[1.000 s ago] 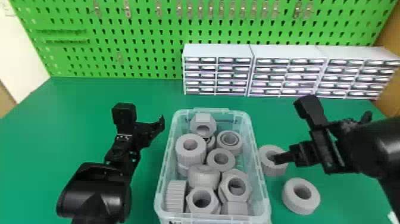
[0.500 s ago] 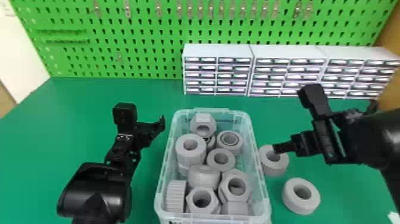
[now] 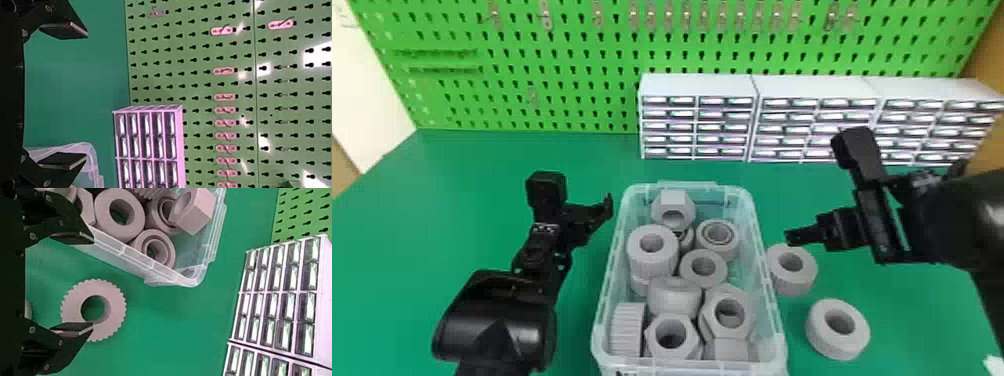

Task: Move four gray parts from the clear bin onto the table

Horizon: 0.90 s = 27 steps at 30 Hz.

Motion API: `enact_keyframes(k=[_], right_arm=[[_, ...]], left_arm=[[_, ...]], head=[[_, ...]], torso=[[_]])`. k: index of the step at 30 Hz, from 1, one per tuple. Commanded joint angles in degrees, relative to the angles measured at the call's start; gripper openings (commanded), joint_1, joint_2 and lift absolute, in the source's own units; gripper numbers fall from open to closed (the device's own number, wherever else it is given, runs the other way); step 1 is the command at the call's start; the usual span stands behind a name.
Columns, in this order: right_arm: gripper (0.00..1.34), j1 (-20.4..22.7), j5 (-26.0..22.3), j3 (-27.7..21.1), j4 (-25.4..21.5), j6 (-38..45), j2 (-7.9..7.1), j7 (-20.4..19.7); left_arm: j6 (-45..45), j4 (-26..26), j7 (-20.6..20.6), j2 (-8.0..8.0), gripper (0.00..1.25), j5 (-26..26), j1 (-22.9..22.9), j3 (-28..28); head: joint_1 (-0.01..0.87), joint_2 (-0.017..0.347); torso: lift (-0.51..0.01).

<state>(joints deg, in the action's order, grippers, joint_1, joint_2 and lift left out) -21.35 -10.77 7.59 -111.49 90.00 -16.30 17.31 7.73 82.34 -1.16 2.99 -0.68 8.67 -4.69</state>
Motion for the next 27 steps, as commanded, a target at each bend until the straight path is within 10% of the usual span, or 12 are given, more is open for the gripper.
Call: enact_keyframes(k=[1,27], right_arm=[[0.85,-0.2,0.1,-0.6,0.9,0.1,0.83,0.0],[0.85,-5.2,-1.8,-4.3,8.3,-12.0,3.03,0.0]], left_arm=[[0.0,-0.3,0.0,0.0,1.07,0.0,0.1,-0.1],[0.0,-1.0,-0.1,0.0,1.07,-0.1,0.3,-0.7]], head=[[0.693,0.072],[0.693,0.072]], torso=[[-0.052],[-0.052]])
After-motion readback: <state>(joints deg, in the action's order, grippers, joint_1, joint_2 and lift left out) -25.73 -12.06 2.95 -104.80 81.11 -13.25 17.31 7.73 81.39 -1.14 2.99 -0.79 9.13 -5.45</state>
